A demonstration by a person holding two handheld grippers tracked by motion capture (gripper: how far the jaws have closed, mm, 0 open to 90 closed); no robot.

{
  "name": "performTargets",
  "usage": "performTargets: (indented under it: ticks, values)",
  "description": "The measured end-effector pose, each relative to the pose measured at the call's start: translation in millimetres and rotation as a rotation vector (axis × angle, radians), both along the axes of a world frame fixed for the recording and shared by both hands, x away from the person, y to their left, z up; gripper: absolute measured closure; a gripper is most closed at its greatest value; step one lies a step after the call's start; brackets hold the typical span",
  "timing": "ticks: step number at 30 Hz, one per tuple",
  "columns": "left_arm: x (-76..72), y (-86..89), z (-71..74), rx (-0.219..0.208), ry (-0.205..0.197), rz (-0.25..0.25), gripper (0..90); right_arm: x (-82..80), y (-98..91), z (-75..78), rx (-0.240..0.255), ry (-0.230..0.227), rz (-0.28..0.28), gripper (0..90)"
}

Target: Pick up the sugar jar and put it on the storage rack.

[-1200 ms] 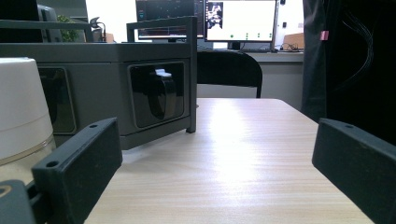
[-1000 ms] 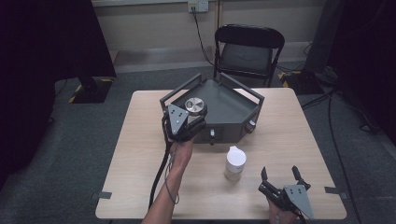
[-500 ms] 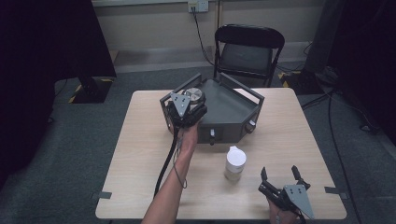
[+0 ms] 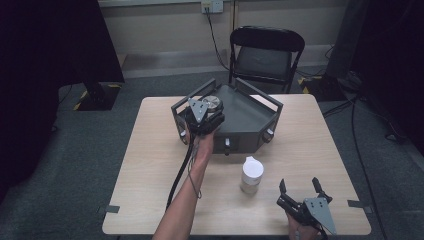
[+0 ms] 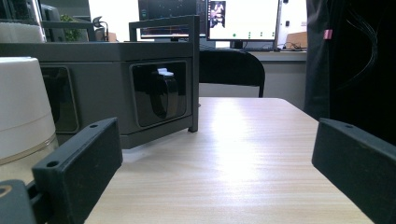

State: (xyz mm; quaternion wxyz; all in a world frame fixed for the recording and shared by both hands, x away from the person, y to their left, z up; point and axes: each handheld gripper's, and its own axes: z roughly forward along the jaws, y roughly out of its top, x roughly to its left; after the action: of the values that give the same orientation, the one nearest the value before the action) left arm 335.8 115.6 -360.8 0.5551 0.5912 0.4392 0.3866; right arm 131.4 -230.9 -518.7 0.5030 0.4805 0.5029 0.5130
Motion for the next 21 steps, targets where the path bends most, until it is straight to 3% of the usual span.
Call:
performTargets:
  ticks: [8, 21]
  values:
    - [2.9, -2.8, -3.7, 0.004, 0.016, 0.014, 34.9, 0.1, -0.1, 0.1, 0.0, 0.001, 0.0, 0.6]
    - [1.3, -1.2, -7.8, 0.003, 0.005, 0.011, 34.8, 0.0, 0.4, 0.1, -0.001, 0.001, -0.002, 0.5]
